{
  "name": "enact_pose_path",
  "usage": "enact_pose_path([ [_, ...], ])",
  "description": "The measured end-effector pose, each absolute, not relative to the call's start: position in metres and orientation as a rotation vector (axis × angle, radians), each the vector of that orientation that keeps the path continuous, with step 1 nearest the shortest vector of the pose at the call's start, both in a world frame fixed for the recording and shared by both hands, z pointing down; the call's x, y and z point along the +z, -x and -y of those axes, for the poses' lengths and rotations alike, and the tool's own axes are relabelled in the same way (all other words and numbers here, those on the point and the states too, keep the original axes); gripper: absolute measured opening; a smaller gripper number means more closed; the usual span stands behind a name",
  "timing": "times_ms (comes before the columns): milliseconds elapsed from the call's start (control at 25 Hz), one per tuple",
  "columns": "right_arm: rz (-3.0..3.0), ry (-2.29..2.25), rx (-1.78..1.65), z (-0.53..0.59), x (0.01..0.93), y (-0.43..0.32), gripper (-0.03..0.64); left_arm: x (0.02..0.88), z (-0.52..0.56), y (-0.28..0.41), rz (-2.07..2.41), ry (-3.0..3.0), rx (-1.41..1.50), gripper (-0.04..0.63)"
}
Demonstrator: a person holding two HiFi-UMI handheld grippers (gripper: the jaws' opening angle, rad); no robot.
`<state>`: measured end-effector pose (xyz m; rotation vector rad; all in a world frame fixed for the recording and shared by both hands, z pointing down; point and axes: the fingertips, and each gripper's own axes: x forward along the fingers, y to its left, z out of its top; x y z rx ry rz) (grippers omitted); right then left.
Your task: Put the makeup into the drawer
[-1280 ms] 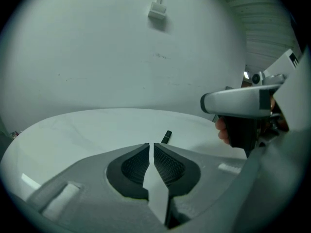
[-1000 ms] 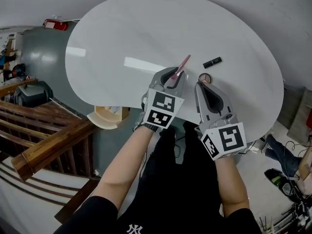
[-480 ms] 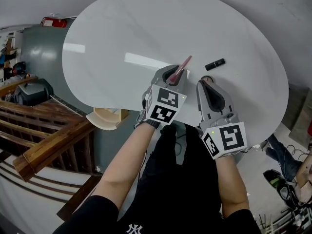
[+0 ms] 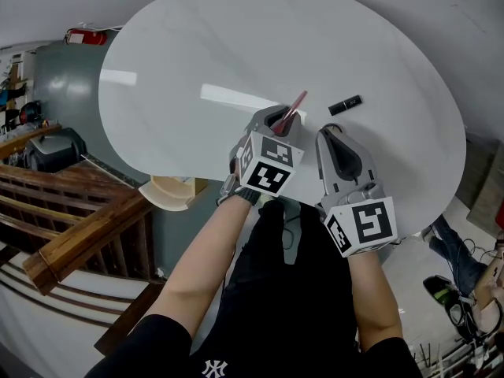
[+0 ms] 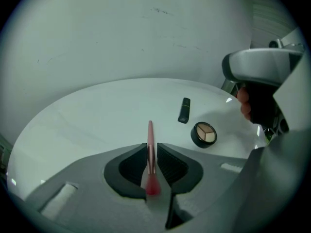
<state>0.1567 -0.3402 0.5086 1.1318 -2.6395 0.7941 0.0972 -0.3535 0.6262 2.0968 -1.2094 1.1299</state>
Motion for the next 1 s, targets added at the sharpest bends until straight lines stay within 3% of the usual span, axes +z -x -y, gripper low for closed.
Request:
enact_pose_path([
  [1000, 2.603, -1.141, 0.764, 0.332, 0.494, -0.157, 0.015, 0.588, 0.349, -0.091, 1.379, -2.115, 0.953, 0.052],
])
